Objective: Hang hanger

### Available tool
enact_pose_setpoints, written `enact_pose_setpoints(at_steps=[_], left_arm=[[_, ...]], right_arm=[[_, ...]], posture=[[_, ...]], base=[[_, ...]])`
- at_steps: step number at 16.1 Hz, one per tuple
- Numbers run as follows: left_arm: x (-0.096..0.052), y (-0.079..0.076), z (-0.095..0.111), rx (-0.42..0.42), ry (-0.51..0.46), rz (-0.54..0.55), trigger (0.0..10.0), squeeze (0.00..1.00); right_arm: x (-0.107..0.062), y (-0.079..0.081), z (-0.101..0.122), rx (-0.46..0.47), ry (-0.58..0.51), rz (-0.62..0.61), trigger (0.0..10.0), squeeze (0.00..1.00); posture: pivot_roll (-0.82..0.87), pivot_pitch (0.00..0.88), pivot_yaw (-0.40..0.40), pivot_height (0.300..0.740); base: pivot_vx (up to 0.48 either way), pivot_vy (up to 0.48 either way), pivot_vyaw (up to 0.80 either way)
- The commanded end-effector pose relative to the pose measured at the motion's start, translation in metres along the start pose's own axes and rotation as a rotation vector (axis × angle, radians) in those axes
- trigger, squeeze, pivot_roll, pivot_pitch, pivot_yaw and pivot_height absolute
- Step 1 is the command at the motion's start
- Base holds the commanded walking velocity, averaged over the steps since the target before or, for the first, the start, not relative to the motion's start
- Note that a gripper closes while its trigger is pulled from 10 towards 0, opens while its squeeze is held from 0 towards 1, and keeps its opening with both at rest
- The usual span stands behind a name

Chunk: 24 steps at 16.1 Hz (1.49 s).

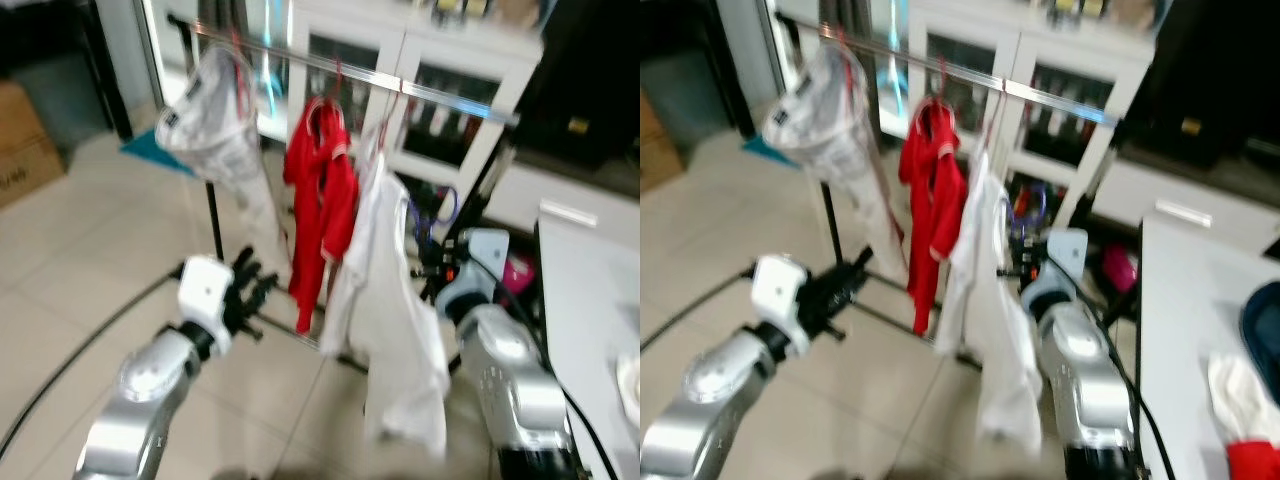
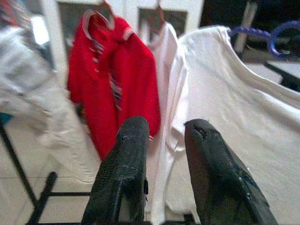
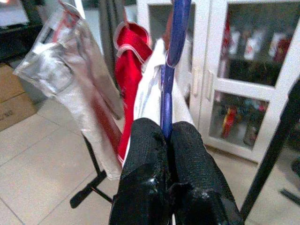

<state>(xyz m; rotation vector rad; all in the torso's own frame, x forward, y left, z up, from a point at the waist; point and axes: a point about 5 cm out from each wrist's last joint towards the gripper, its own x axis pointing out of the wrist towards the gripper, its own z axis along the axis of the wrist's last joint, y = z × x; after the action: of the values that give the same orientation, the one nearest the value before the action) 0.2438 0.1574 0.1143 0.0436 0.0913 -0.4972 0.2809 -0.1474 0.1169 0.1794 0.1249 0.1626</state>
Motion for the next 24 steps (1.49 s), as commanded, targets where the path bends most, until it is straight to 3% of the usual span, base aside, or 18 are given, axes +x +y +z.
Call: enact_pose_setpoints(at_steps=[1,6,12,18,22,24], left_arm=[[-0.001,-0.003,0.000,-0.014,-0.003,0.000,10.0,0.00],[-0.010,-0.002,-0.006,-0.023,0.022,0.016,10.0,0.00],[-0.014,0.000,-0.009,-0.006,0.049,0.017,10.0,0.00],[-0.011,0.001,-0.005,0.005,0.046,-0.001,10.0,0.00],[0.000,0.001,0.003,0.006,0.026,-0.018,10.0,0.00],[0.005,0.001,0.005,0.005,0.020,-0.021,10.0,0.00]], right_arm=[[-0.002,-0.005,0.004,-0.018,-0.001,-0.016,0.0,0.00],[-0.010,-0.013,-0.017,-0.103,0.148,-0.020,0.0,0.00],[-0.012,-0.005,-0.018,-0.100,0.167,0.035,0.0,0.00],[-0.007,0.011,-0.008,-0.051,0.140,0.118,0.0,0.00],[-0.004,0.036,0.000,-0.023,0.113,0.266,0.0,0.00],[-0.002,0.046,0.004,0.038,0.099,0.318,0.0,0.00]], posture=[[0.01,0.000,-0.083,0.740],[0.01,0.000,-0.091,0.740],[0.01,0.000,-0.090,0.740],[0.01,0.000,-0.079,0.740],[0.01,0.000,-0.076,0.740],[0.01,0.000,-0.076,0.740]], base=[[0.000,0.000,0.00],[0.000,0.183,0.00],[0.000,0.329,0.00],[0.000,0.335,0.00],[0.000,0.354,0.00],[0.000,0.352,0.00]])
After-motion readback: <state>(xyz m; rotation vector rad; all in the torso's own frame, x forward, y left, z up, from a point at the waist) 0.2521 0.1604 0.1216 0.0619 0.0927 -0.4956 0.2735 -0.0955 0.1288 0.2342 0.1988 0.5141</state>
